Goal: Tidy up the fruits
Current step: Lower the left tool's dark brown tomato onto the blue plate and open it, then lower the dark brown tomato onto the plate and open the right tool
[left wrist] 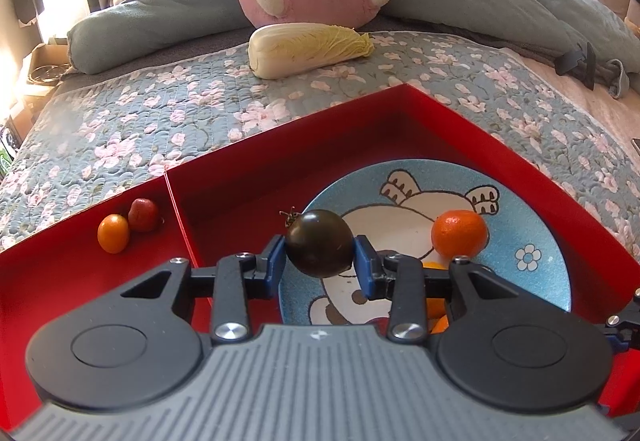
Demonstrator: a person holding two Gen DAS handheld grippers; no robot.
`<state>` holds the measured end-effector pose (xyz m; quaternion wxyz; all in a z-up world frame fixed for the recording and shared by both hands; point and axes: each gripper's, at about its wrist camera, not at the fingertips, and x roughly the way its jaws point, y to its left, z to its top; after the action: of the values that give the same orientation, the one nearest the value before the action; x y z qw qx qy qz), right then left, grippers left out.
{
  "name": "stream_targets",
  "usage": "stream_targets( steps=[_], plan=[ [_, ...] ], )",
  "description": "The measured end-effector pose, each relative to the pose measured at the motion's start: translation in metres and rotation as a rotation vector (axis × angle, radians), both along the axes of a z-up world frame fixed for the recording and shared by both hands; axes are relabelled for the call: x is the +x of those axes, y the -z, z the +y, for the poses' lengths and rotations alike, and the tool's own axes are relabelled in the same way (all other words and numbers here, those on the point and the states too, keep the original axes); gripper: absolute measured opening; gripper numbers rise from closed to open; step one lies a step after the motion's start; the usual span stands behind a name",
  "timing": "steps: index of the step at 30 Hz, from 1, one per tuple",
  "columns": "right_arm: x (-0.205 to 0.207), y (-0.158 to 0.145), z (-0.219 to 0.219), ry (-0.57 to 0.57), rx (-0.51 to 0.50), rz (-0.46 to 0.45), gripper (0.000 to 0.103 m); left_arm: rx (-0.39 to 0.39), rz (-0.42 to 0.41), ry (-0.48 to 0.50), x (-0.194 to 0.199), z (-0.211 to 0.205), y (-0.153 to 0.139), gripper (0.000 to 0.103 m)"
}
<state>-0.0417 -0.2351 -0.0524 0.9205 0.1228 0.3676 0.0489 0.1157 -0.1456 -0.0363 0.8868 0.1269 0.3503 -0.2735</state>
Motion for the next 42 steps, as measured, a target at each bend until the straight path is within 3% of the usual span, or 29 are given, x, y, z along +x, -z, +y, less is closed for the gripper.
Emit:
stream_targets(
  steps=[4, 7, 16, 25, 31, 42],
  plan=[
    [0.000, 0.000, 0.000, -0.001, -0.001, -0.002, 0.041, -0.002, -0.012, 0.003, -0.002, 0.000, -0.001, 0.046],
    [-0.001, -0.003, 0.002, -0.001, -0.002, -0.006, 0.041, -0.019, -0.028, 0.009, -0.005, 0.001, -0.004, 0.056],
    [-0.002, -0.006, 0.002, 0.002, -0.008, -0.011, 0.041, -0.035, -0.039, 0.007, -0.007, 0.003, -0.008, 0.057],
    [0.000, -0.007, 0.001, 0.006, -0.009, -0.012, 0.041, -0.064, -0.042, 0.001, -0.008, 0.007, -0.013, 0.065],
    [0.009, -0.008, -0.014, 0.062, -0.031, -0.022, 0.041, -0.089, -0.041, -0.008, -0.008, 0.010, -0.017, 0.066],
    [0.025, 0.007, -0.033, 0.116, -0.045, 0.037, 0.041, -0.103, -0.035, -0.015, -0.007, 0.013, -0.018, 0.066]
  ],
)
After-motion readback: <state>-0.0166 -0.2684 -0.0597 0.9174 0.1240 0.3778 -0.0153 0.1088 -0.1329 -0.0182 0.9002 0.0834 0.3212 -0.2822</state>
